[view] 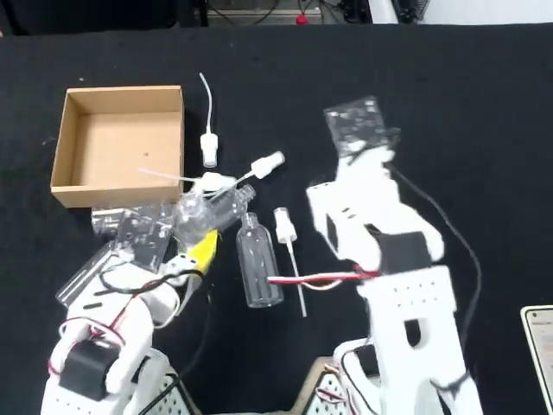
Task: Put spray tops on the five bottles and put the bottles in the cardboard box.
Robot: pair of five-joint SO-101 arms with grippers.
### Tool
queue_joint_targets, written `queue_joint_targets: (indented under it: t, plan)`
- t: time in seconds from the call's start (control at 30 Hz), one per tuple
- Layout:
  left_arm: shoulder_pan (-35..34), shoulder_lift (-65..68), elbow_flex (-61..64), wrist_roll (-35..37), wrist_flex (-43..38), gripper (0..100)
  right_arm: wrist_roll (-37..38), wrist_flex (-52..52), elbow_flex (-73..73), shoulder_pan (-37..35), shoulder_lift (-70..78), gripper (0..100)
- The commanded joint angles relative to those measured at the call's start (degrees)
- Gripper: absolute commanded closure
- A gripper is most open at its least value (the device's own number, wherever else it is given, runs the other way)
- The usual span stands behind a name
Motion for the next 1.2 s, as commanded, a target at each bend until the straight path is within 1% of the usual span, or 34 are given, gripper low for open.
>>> queue_joint_targets:
  t: [0.0,0.07,0.13,0.27,0.37,0.5,0.63,0.87,0.97,1.17]
  plan:
    - [-6.0,-0.5,-6.0,-0.1,-0.4,93,-1.1,-1.8,-1.7,-2.2,7.9,93.0]
    - [-9.4,-0.5,-5.7,0.1,-1.6,93,-3.9,-2.8,-3.5,-2.0,13.1,93.0]
    - [-11.3,-0.5,-5.2,0.4,-3.4,93,-6.4,-2.5,-6.4,-2.2,18.5,91.5]
    - [-12.0,-0.5,-3.6,0.4,-6.9,93,-10.3,0.0,-12.9,-4.6,29.1,81.7]
    - [-12.0,-0.5,-1.3,0.4,-8.1,93,-11.1,2.5,-17.0,-5.7,36.2,82.5]
    - [-12.0,-0.5,1.2,0.4,-8.0,93,-11.5,2.8,-19.8,-5.6,42.4,85.8]
    - [-12.0,-0.5,2.0,0.4,-7.6,93,-11.3,1.8,-18.8,-5.9,44.4,85.7]
    - [-12.0,-0.5,3.0,0.4,-7.6,93,-11.3,-8.5,-10.5,-5.9,44.2,85.7]
    - [-12.0,-0.5,3.0,0.4,-7.6,93,-11.6,-8.8,-10.6,-6.1,44.2,85.7]
    - [-12.0,-0.5,3.0,0.4,-7.6,93,-11.6,-8.7,-10.5,-9.8,44.5,85.7]
